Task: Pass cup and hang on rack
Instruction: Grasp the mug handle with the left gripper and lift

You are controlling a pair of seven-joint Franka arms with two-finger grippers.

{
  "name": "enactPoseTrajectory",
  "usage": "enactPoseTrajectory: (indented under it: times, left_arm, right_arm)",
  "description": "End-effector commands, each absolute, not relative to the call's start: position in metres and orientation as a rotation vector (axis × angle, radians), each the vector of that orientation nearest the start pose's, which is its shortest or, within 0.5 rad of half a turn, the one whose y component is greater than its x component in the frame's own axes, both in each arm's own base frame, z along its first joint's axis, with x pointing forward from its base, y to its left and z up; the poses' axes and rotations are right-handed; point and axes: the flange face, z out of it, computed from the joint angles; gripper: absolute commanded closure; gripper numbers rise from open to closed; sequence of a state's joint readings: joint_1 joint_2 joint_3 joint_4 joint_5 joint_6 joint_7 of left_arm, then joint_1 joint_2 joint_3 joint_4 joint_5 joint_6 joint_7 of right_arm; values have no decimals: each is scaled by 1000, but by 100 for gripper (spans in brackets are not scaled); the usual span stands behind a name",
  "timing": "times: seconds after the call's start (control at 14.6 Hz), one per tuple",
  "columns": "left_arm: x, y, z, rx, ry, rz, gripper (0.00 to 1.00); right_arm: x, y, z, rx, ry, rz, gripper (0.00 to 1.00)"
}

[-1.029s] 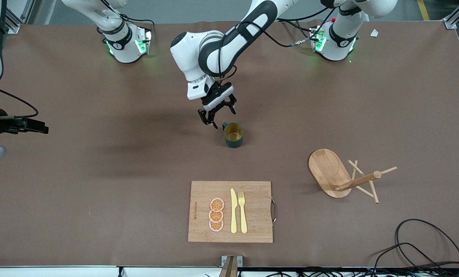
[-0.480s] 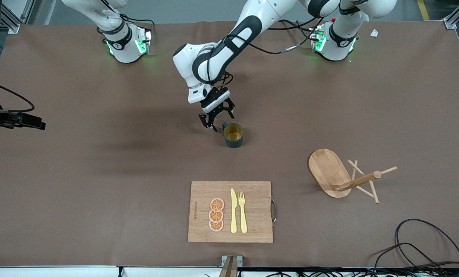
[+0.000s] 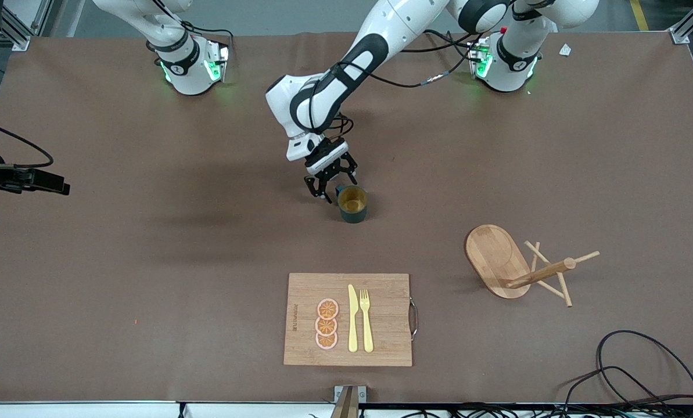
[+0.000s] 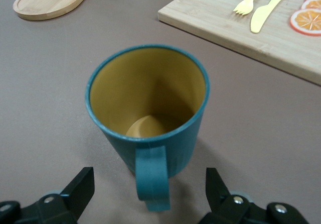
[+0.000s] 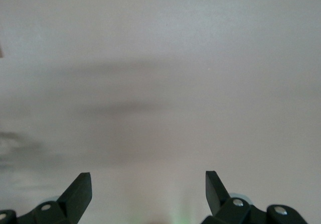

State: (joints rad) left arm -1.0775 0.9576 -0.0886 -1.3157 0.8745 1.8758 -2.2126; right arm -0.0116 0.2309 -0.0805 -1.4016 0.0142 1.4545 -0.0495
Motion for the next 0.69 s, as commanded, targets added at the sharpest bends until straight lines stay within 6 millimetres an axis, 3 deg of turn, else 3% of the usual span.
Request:
enactPoseTrajectory:
  times: [0.0,0.27,0.48,0.62]
  left_arm:
    - [344,-626,141,-2542,-818,-1070,3]
    - [344,-625,139,-2539,-823,-1072,15]
    - [344,-625,139,-2539,-822,-1070,34]
    - [344,-626,139,-2540,-823,-1071,54]
  right_arm:
    - [589,-31,572,-3126,29,273,0]
    - [574,-29,588,-3126,24,249,0]
    - [562,-34,595,-3128,36,233,0]
    - [557,-40,604,-3129,50,209,0]
